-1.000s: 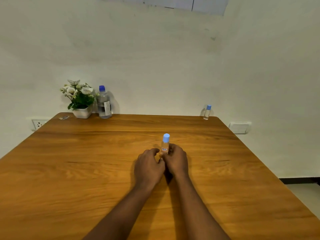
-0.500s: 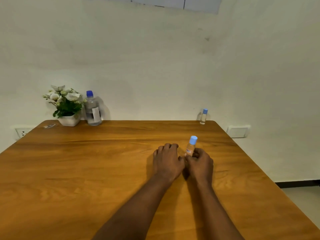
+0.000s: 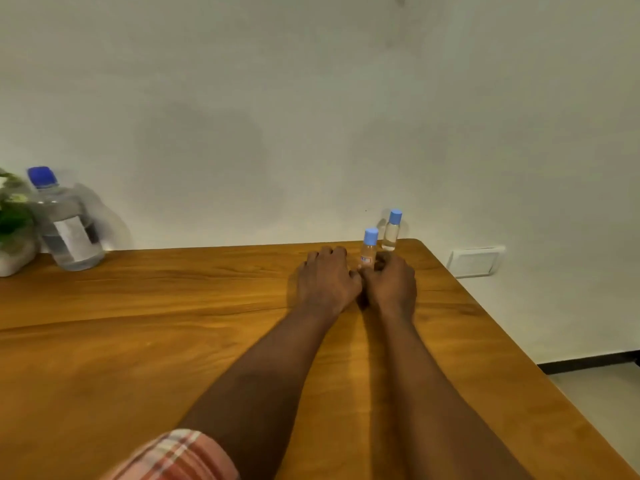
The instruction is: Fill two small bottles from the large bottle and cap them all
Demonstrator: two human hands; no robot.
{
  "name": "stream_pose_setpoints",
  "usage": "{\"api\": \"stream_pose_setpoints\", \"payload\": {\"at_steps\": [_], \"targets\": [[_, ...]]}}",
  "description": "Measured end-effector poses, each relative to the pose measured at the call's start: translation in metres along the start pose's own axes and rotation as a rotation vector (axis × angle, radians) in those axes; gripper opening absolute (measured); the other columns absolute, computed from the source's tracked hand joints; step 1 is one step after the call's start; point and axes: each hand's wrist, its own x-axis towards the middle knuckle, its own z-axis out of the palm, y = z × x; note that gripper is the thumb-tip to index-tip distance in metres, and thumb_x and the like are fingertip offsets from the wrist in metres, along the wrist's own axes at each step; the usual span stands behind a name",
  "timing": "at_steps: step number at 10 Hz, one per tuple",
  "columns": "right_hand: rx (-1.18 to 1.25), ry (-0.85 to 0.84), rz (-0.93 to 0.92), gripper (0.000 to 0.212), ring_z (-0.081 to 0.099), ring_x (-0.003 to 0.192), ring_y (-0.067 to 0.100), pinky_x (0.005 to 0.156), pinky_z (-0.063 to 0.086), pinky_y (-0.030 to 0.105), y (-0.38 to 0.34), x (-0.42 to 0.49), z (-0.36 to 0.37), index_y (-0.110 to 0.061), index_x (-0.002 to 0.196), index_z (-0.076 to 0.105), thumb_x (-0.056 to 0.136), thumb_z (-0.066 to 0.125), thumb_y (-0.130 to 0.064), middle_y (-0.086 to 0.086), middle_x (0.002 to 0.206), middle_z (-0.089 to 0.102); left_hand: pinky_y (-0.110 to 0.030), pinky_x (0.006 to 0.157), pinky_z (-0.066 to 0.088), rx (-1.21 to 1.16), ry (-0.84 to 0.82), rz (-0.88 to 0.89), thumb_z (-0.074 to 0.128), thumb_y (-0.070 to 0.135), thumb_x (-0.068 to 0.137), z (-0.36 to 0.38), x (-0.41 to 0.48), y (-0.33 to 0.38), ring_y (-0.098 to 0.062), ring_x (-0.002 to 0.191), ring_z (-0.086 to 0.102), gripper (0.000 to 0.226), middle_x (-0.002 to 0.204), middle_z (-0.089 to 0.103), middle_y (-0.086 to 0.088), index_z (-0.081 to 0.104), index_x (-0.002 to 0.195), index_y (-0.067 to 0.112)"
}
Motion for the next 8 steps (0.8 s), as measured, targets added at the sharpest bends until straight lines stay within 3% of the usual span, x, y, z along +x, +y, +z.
{"api": "stream_pose_setpoints", "payload": {"at_steps": [1, 2, 4, 8], "targets": [[-0.028, 0.028, -0.019, 0.023, 0.065, 0.082, 0.021, 0.064, 0.044, 0.028, 0.006, 0.034, 0.015, -0.016, 0.103, 0.070, 0.088, 0.067, -0.033, 0.004, 0.093, 0.072, -0.039, 0.090, 0.046, 0.013, 0.022, 0.045, 0.050, 0.039, 0.092, 0.014, 0.034, 0.001, -0.026, 0.114, 0.050, 0.043, 0.124, 0.056, -0.008, 0.053, 0.127, 0.014], [-0.054, 0.034, -0.007, 0.024, 0.067, 0.087, 0.026, 0.070, 0.052, 0.035, 0.011, 0.061, 0.027, -0.014, 0.104, 0.070, 0.087, 0.068, -0.032, 0.007, 0.098, 0.072, -0.038, 0.084, 0.045, -0.002, 0.030, 0.084, 0.050, 0.038, 0.092, 0.027, 0.055, 0.000, -0.027, 0.110, 0.053, 0.043, 0.120, 0.057, -0.010, 0.053, 0.126, 0.013], [-0.095, 0.043, -0.008, 0.030, 0.066, 0.099, 0.028, 0.079, 0.054, 0.038, 0.020, 0.086, 0.042, -0.016, 0.110, 0.068, 0.086, 0.072, -0.033, 0.009, 0.108, 0.070, -0.038, 0.085, 0.048, -0.030, 0.055, 0.069, 0.055, 0.038, 0.089, 0.046, 0.069, -0.008, -0.027, 0.106, 0.057, 0.044, 0.117, 0.061, -0.010, 0.058, 0.123, 0.011], [-0.187, 0.029, -0.025, 0.032, 0.066, 0.095, 0.029, 0.073, 0.049, 0.030, 0.016, 0.064, 0.034, -0.009, 0.108, 0.069, 0.085, 0.073, -0.030, 0.013, 0.105, 0.070, -0.038, 0.088, 0.049, -0.031, 0.086, 0.073, 0.052, 0.032, 0.091, 0.039, 0.044, -0.011, -0.025, 0.110, 0.054, 0.039, 0.119, 0.060, -0.010, 0.058, 0.123, 0.011]]}}
